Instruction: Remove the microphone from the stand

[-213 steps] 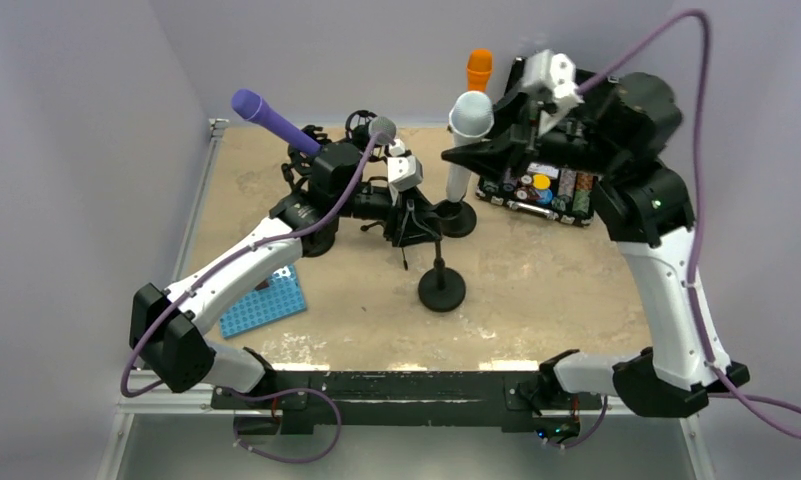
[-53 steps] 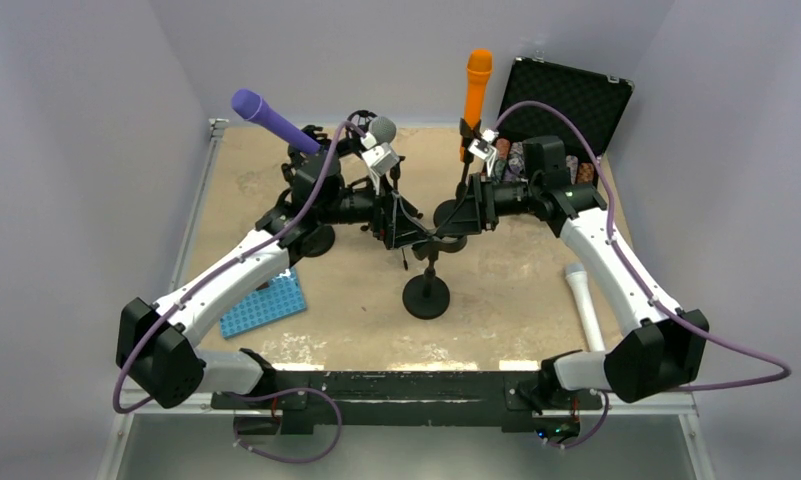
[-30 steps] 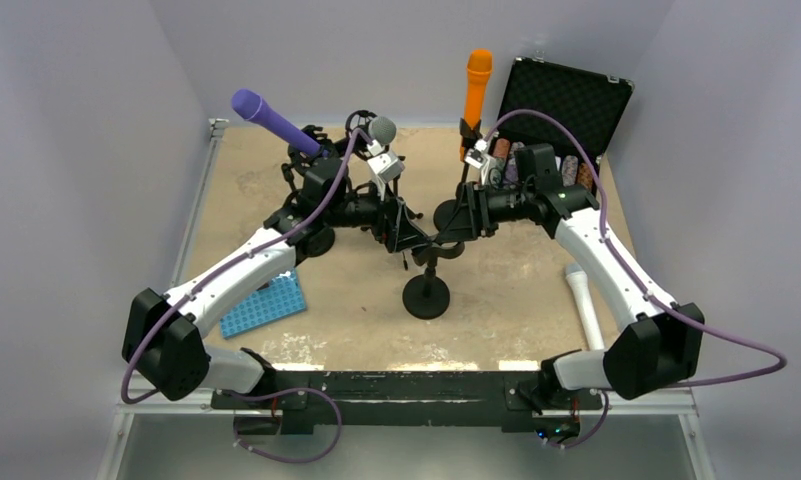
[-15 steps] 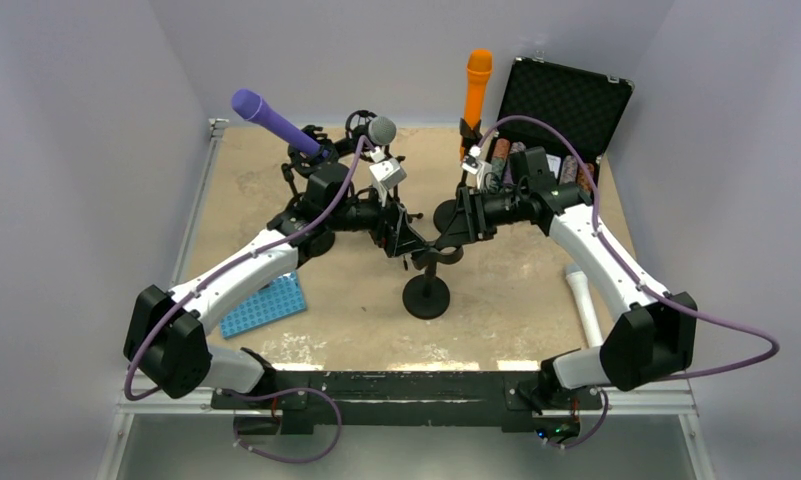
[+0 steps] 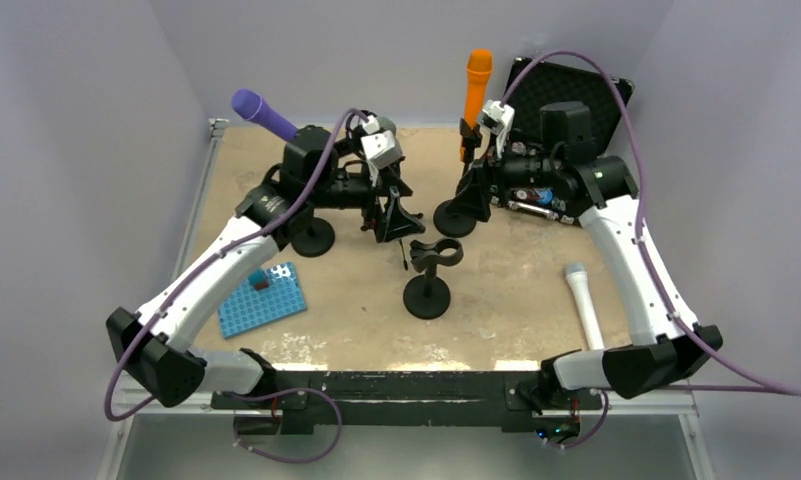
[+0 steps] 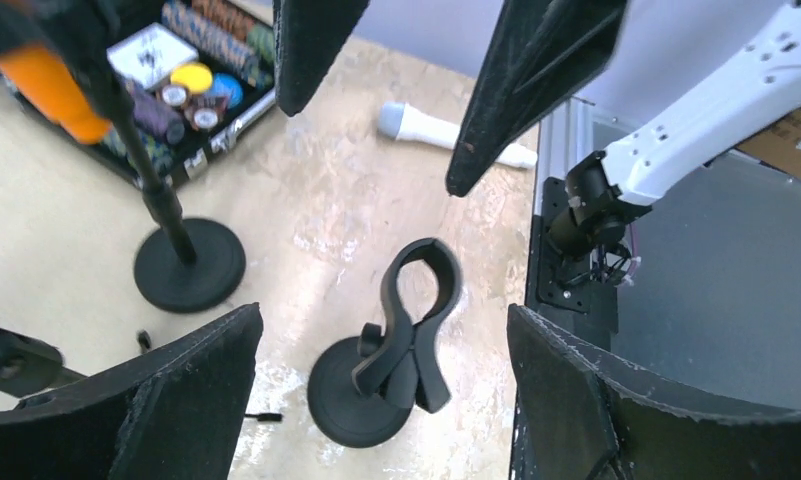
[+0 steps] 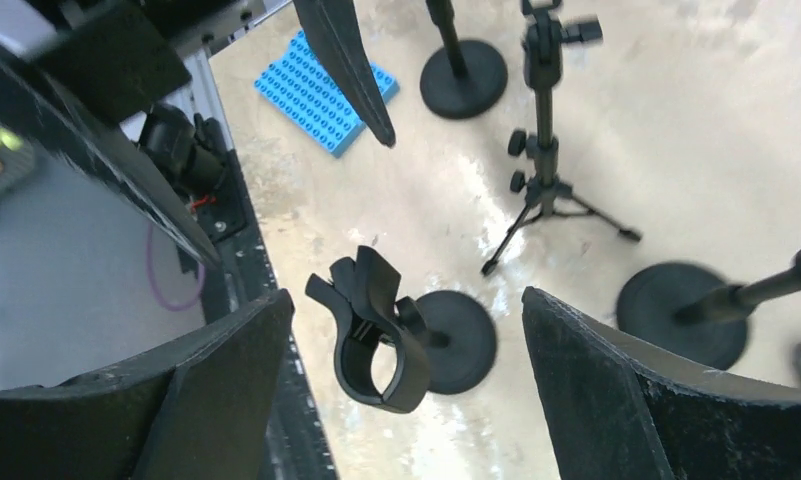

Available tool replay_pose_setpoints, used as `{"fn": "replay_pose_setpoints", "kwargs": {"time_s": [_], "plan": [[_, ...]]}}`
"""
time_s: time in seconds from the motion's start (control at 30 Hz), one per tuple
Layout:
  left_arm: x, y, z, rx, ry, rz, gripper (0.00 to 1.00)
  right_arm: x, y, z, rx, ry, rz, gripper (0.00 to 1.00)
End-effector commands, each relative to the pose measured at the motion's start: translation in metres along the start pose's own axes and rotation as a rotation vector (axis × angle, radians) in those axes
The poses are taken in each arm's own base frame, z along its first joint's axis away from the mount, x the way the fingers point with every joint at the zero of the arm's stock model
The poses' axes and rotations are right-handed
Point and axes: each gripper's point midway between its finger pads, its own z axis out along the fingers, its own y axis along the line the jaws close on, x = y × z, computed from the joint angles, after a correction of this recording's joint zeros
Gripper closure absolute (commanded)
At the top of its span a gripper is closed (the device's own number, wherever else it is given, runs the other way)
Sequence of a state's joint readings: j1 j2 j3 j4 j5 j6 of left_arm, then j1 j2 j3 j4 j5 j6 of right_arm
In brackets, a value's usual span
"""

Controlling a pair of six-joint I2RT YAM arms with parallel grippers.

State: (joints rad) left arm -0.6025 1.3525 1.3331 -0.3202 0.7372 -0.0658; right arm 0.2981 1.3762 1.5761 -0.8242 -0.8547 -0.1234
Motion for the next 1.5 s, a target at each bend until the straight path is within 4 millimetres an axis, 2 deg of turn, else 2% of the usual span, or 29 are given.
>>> {"fn": "replay_pose_setpoints", "kwargs": {"time_s": [0.0, 0.13, 0.23, 0.33, 0.43, 0.57, 0.67, 0.77, 0.93, 1.03, 1.2, 1.3, 1.37, 1.47], "plan": [[-0.047, -0.047, -0.043, 0.068, -0.064, 0.175, 0.04, -0.005, 0.029, -0.025, -0.061, 0.018, -0.301, 0.1], [-0.053, -0.067, -0.07, 0.056, -0.062, 0.255, 0.04, 0.023, 0.034, -0.023, -0.122, 0.144, -0.424, 0.12], [-0.047, -0.068, -0.086, 0.005, -0.041, 0.33, 0.04, 0.042, 0.043, -0.014, -0.162, 0.248, -0.539, 0.14], [-0.045, -0.067, -0.1, -0.062, -0.036, 0.359, 0.03, 0.052, 0.046, -0.002, -0.15, 0.314, -0.625, 0.14], [-0.04, -0.071, -0.108, -0.082, -0.052, 0.371, 0.03, 0.057, 0.041, 0.011, -0.125, 0.382, -0.656, 0.15], [-0.04, -0.077, -0.119, -0.107, -0.116, 0.393, 0.03, 0.065, 0.023, 0.021, -0.095, 0.48, -0.632, 0.17], [-0.045, -0.074, -0.129, -0.144, -0.167, 0.352, 0.03, 0.08, 0.02, 0.024, -0.121, 0.587, -0.567, 0.21], [-0.042, -0.081, -0.136, -0.141, -0.191, 0.356, 0.03, 0.09, 0.02, 0.031, -0.137, 0.652, -0.522, 0.23], [-0.034, -0.072, -0.141, -0.175, -0.193, 0.304, 0.02, 0.094, 0.027, 0.039, -0.139, 0.667, -0.542, 0.23], [-0.042, -0.06, -0.147, -0.222, -0.209, 0.286, 0.02, 0.102, 0.026, 0.045, -0.141, 0.678, -0.523, 0.24], [-0.046, -0.046, -0.15, -0.269, -0.21, 0.29, 0.02, 0.114, 0.025, 0.057, -0.133, 0.677, -0.514, 0.37], [-0.041, -0.044, -0.148, -0.265, -0.196, 0.282, 0.02, 0.109, 0.023, 0.058, -0.092, 0.668, -0.505, 0.52], [-0.038, -0.045, -0.147, -0.255, -0.186, 0.286, 0.03, 0.106, 0.023, 0.053, -0.067, 0.662, -0.512, 0.66], [-0.034, -0.044, -0.145, -0.249, -0.177, 0.286, 0.03, 0.111, 0.011, 0.034, 0.014, 0.694, -0.538, 0.74]]}}
